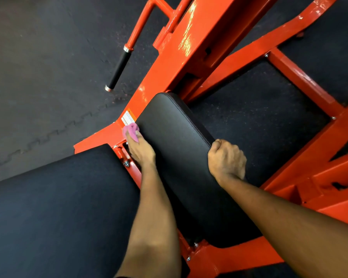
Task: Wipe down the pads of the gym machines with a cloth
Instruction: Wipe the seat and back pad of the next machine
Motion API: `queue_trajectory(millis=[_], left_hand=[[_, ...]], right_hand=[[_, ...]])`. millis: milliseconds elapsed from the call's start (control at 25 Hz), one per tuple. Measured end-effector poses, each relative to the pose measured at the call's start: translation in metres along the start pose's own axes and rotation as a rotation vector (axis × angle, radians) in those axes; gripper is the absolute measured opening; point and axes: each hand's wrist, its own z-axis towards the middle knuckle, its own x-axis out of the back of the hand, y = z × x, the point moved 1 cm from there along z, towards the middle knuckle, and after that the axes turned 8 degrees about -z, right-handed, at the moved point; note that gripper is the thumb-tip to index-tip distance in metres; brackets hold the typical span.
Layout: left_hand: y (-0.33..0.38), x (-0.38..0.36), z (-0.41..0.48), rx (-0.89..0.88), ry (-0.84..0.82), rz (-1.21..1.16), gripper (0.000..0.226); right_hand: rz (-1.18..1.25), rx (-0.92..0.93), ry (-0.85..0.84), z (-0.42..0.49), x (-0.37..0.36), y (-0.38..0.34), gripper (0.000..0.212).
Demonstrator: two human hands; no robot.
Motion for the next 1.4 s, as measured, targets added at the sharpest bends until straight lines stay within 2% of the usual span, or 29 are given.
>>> queue_trajectory(millis=[80,120,160,200,240,280,320,360,400,440,480,560,640,760,800,840,920,1000,1080,1160,1240,1320,1400], left_hand=[[-0.009,-0.001,-0.033,-0.034,0.052,-0.023,0.019],[-0.014,0.001,-0.054,-0.072,0.027,0.047,0.018],[-0.027,0.003,-0.068,-0.226,-0.063,0.123,0.022],[-0.036,0.008,-0.072,-0.392,0.022,0.044,0.026],[-0.038,0.014,-0.080,-0.407,-0.047,-0.254,0.028],[-0.041,0.020,-0.081,-0.228,-0.172,-0.607,0.026],[-0.044,0.021,-0.087,-0.150,-0.224,-0.570,0.025],[-0.050,0.020,-0.088,-0.263,-0.121,-0.134,0.026],[-0.044,0.018,-0.089,-0.371,-0.129,0.181,0.031],[-0.038,0.019,-0.081,-0.309,-0.123,0.239,0.031],[-0.030,0.016,-0.070,-0.284,-0.127,0.192,0.031],[-0.014,0.007,-0.040,-0.073,-0.170,-0.003,0.030],[-0.018,0.005,-0.041,-0.015,-0.138,-0.011,0.034],[-0.043,0.008,-0.094,-0.163,-0.110,-0.179,0.026],[-0.054,0.011,-0.114,-0.138,-0.091,-0.197,0.021],[-0.069,0.013,-0.133,-0.030,-0.083,-0.198,0.019],[-0.083,0.023,-0.175,0.118,-0.119,-0.193,0.024],[-0.088,0.033,-0.194,-0.039,-0.218,-0.137,0.028],[-0.083,0.031,-0.167,-0.115,-0.199,-0.102,0.030],[-0.076,0.018,-0.128,-0.118,-0.147,-0.123,0.032],[-0.075,0.015,-0.125,-0.151,-0.112,-0.100,0.028],[-0.085,0.019,-0.157,-0.130,-0.102,-0.183,0.031],[-0.107,0.024,-0.208,-0.016,-0.103,-0.317,0.035]], right_hand=[[0.002,0.006,0.007,0.000,0.001,0.000,0.049],[0.006,0.008,0.004,0.000,0.001,0.000,0.049],[0.016,0.010,0.000,-0.001,0.003,0.001,0.049],[0.026,0.010,-0.003,-0.002,0.004,0.001,0.049],[0.031,0.011,-0.006,-0.003,0.005,0.001,0.049],[0.032,0.014,-0.008,-0.003,0.005,0.000,0.049],[0.032,0.018,-0.008,-0.003,0.005,0.001,0.050],[0.032,0.022,-0.007,-0.002,0.005,0.002,0.050],[0.033,0.024,-0.007,-0.002,0.005,0.003,0.050],[0.032,0.027,-0.006,-0.002,0.004,0.004,0.050],[0.029,0.029,-0.002,-0.001,0.003,0.004,0.051],[0.025,0.026,0.006,0.000,0.001,0.005,0.052],[0.020,0.031,0.018,0.001,-0.001,0.004,0.053],[0.024,0.026,0.019,0.002,-0.001,0.004,0.052],[0.029,0.025,0.015,0.002,0.000,0.005,0.052],[0.038,0.026,0.013,0.001,0.000,0.006,0.053],[0.077,0.037,-0.008,-0.001,0.003,0.008,0.052],[0.147,0.037,-0.063,-0.002,0.006,0.012,0.048],[0.190,0.025,-0.098,-0.005,0.011,0.024,0.045],[0.138,0.051,-0.117,-0.013,0.012,0.050,0.046],[0.080,0.065,-0.136,-0.027,0.009,0.082,0.051],[0.105,0.054,-0.186,-0.040,0.006,0.106,0.058],[0.171,0.062,-0.199,-0.044,0.003,0.114,0.059]])
